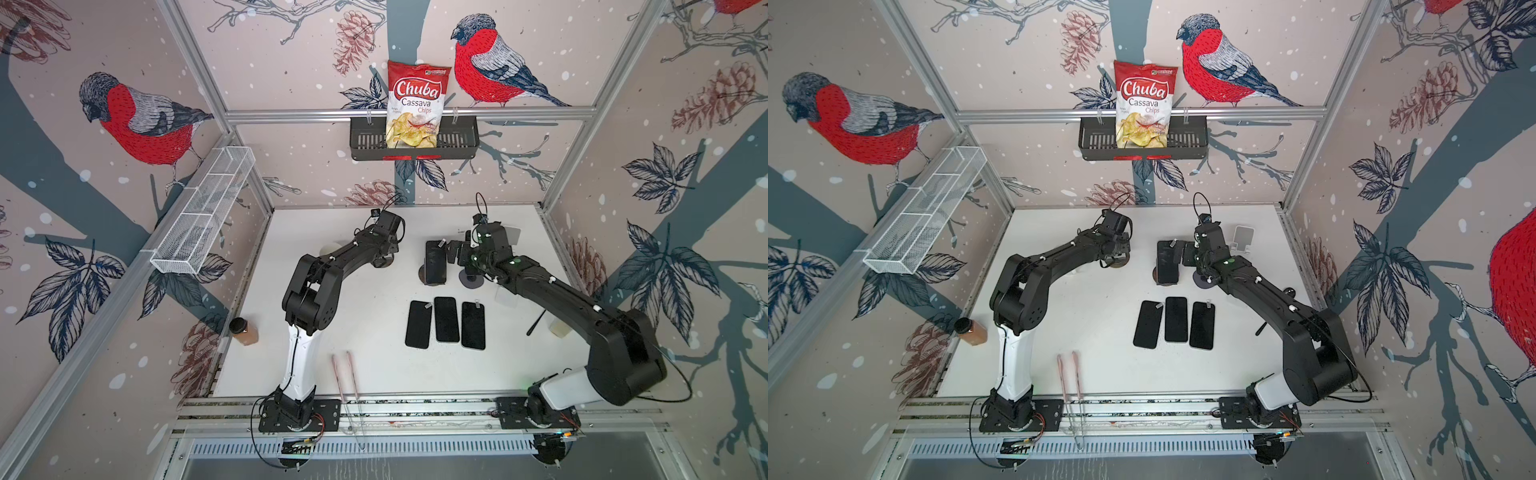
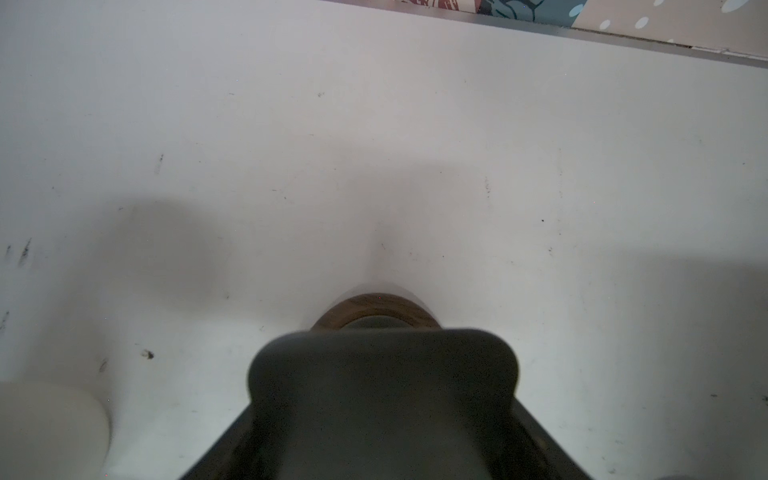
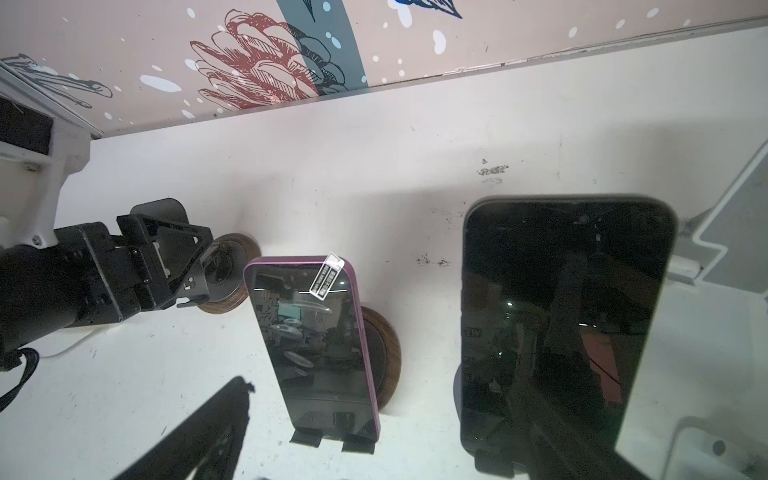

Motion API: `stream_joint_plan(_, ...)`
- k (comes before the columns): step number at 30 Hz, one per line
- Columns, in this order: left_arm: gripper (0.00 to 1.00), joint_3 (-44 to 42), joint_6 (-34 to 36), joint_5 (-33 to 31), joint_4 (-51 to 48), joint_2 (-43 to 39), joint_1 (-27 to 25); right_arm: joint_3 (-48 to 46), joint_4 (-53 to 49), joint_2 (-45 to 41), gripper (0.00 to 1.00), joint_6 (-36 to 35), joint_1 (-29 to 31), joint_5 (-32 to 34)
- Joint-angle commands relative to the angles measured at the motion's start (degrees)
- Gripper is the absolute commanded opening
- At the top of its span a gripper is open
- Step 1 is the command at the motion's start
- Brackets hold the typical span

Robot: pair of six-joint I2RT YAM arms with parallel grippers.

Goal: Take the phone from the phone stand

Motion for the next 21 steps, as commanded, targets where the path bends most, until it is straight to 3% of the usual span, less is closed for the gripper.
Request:
stream_joint_plan(1, 0.94, -0.17, 0.34, -0.94, -2.04, -1.20, 0.08, 0.88, 0.99, 0.39, 0.99, -0.18, 0.44, -0.41)
stream_joint_plan(12, 0.97, -2.38, 1.43, -0.95, -1.06, -6.54, 0.08, 3.07, -0.86, 1.37, 0.99, -0.63, 3.11, 0.68)
stream_joint_plan(21, 0.96, -7.68, 2.67, 0.89, 1.48, -15.41, -1.23, 4.24, -2.35, 1.67, 0.99, 0.26, 4.24, 3.87)
